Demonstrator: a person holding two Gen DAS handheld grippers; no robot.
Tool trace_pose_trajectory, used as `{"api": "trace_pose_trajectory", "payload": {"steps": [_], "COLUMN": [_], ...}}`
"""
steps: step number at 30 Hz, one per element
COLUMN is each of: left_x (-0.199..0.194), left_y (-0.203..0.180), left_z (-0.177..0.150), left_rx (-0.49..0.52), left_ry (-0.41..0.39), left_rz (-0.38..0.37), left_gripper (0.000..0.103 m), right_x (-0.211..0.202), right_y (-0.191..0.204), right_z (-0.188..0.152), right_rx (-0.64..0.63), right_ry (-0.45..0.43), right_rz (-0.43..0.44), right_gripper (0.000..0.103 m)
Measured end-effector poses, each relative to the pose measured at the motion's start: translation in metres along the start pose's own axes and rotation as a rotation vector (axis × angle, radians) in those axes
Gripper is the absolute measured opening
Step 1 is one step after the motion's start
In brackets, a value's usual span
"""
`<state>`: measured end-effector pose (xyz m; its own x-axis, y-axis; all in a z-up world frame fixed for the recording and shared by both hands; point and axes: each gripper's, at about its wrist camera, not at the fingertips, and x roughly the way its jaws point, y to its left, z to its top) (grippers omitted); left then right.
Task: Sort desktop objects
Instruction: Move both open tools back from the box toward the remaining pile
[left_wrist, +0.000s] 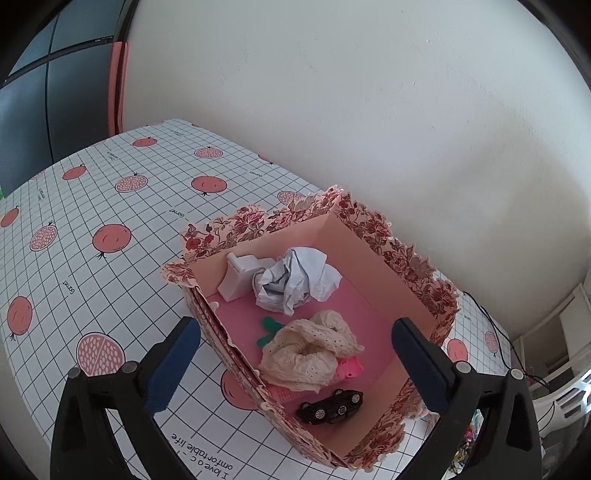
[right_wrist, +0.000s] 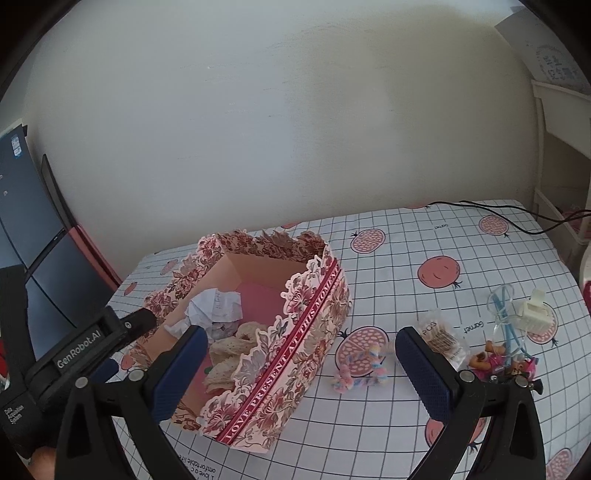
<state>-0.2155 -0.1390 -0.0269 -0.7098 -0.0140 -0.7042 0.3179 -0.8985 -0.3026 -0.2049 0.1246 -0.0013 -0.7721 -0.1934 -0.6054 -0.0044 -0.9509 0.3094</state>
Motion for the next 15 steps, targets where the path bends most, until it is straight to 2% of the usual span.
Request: {"api": "trace_pose_trajectory", "payload": {"steps": [6, 11, 15], "left_x": [-0.016, -0.016, -0.021], "left_y": [-0.006, -0.02, -0.046], "left_z": [0.0, 0.003, 0.012], "left_rx": [-0.025, -0.065, -0.021], "left_ry": [-0.052, -0.05, -0.055], "left_rz": [0.011, 0.019, -0.016], "left_gripper": [0.103, 0.103, 0.103], "right_x": [-0.008, -0.009, -0.032], "right_y": [-0.012, -0.028, -0.036], "right_z": [0.003, 0.022, 0.035], "right_rx": [0.004, 0.005, -0.042], "right_ry": [-0.014, -0.022, -0.067], "right_rz": [-0.005, -0.008, -0.033], "right_gripper": [0.103, 0.103, 0.103]}}
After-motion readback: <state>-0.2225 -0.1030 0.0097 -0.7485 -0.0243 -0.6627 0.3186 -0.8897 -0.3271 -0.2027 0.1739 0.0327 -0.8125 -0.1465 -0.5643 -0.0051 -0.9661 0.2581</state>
